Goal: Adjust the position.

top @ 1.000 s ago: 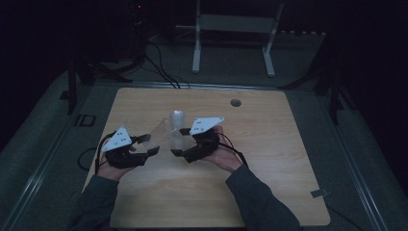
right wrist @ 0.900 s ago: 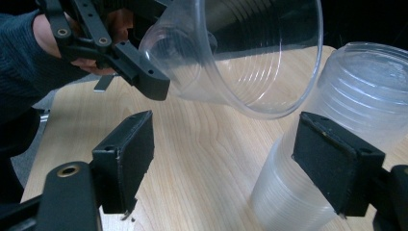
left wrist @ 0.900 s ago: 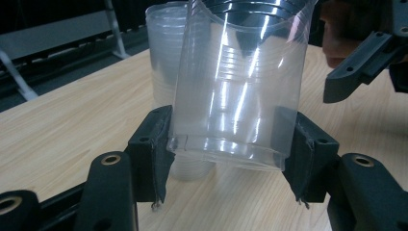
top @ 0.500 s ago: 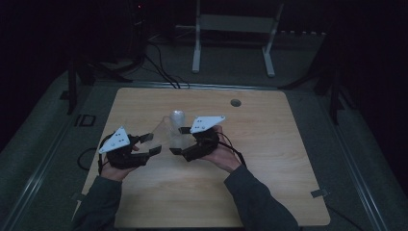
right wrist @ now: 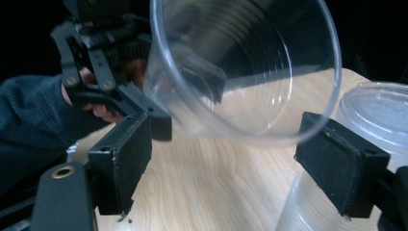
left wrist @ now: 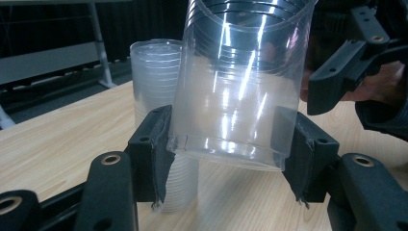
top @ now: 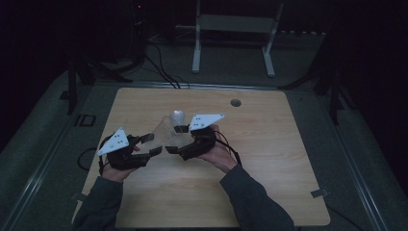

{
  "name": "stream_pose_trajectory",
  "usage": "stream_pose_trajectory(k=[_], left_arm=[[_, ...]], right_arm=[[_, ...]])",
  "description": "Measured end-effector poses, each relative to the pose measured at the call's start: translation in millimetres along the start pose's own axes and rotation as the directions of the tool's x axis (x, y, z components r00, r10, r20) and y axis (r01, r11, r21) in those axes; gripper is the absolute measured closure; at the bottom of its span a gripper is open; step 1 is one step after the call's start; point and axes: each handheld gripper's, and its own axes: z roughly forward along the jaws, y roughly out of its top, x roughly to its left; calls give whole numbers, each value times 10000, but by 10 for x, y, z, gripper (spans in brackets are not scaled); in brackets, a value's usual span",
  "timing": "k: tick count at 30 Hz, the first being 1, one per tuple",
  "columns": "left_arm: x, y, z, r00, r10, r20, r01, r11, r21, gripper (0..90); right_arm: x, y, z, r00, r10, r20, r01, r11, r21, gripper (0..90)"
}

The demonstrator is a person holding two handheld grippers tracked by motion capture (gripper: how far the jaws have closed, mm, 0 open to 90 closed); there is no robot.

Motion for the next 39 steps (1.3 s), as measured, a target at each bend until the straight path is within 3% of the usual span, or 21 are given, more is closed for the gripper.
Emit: stream_pose_trajectory(k=[12, 21, 32, 35, 39], left_arm=[[-31, -1, 46, 9997, -43, 256, 50, 9996, -275, 420], [-73, 7, 112, 9991, 76, 414, -65, 9996, -259, 419], [-78, 8, 130, 9991, 115, 419, -109, 9998, -136, 417], [-95, 27, 148, 9991, 234, 354, -241, 9995, 192, 373], [-139, 67, 178, 9977, 678, -97, -667, 9939, 875, 326]], right_arm=[[-63, 1, -4, 9936, 875, -710, -936, 9917, -878, 182], [-55, 5, 15, 9905, 1023, -923, -1123, 9875, -1102, 189], [-46, 6, -1, 9901, 1030, -950, -1151, 9845, -1327, 274], [-38, 11, -7, 9914, 961, -886, -1068, 9863, -1255, 285], [-44, 14, -23, 9926, 962, -741, -1042, 9880, -1138, 289]])
